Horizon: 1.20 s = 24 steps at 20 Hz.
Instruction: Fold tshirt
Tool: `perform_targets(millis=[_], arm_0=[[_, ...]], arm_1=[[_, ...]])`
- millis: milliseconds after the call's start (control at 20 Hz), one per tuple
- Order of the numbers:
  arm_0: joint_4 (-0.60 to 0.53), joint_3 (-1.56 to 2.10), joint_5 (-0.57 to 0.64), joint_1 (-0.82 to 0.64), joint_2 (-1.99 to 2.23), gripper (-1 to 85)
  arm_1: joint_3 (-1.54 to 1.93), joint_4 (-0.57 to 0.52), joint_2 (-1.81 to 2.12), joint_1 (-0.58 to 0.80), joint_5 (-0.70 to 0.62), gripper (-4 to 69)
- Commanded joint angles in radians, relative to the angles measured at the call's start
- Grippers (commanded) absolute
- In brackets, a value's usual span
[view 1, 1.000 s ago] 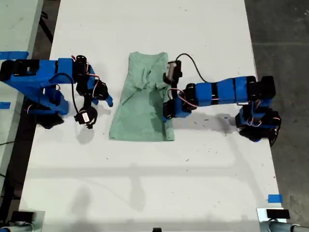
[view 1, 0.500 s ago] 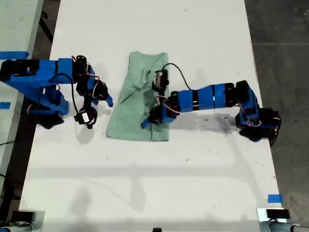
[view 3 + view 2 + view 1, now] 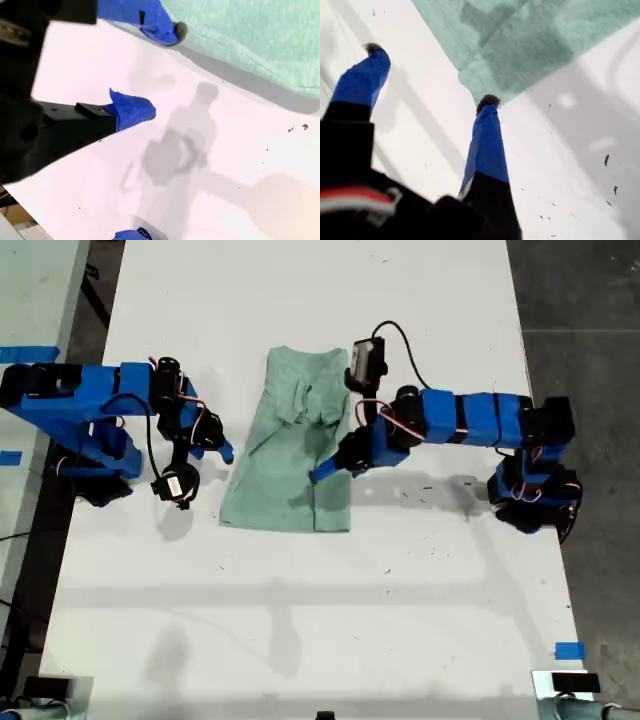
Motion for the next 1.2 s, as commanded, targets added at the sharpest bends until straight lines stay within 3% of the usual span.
perform_targets(millis=[0,500,800,850,950,1150], arm_0=[[-0.003,-0.074,-0.012,0.032,0.049,17.3],[-0.245,-0.008,-0.011,0.089,-0.112,20.9],[-0.601,0.27,-0.043,0.086,-0.198,18.0],[-0.629,0.285,-0.063,0.087,-0.239,15.9],[-0.67,0.307,-0.097,0.084,-0.296,0.1],[-0.664,0.293,-0.143,0.087,-0.318,0.1]], arm_1=[[0.11,-0.005,0.163,0.003,0.021,32.7],[0.278,-0.114,0.242,0.012,0.026,31.9],[0.307,-0.135,0.242,0.006,0.031,32.0],[0.313,-0.141,0.242,0.008,0.029,32.0],[0.324,-0.152,0.242,0.008,0.028,31.9],[0.353,-0.17,0.242,0.006,0.032,31.8]])
